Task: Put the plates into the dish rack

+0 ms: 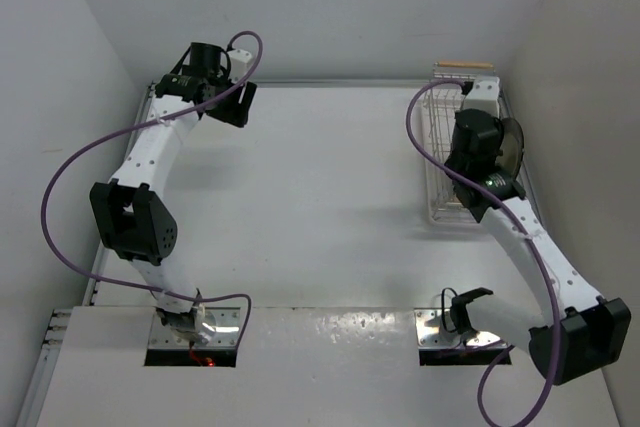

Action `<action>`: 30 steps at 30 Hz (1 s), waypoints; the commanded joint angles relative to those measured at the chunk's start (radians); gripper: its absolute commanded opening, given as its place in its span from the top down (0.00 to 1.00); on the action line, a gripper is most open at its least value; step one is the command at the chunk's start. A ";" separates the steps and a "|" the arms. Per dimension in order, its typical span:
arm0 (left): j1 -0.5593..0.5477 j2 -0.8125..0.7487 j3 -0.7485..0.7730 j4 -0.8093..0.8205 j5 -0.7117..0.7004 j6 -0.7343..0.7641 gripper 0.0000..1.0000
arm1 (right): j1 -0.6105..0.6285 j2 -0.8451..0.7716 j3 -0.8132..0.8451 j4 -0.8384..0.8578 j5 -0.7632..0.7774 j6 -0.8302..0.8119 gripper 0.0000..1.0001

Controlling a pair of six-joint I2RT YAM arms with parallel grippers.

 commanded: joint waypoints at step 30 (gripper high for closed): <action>0.029 -0.025 -0.020 0.023 -0.005 -0.012 0.31 | 0.046 0.053 -0.204 0.192 -0.066 -0.046 0.68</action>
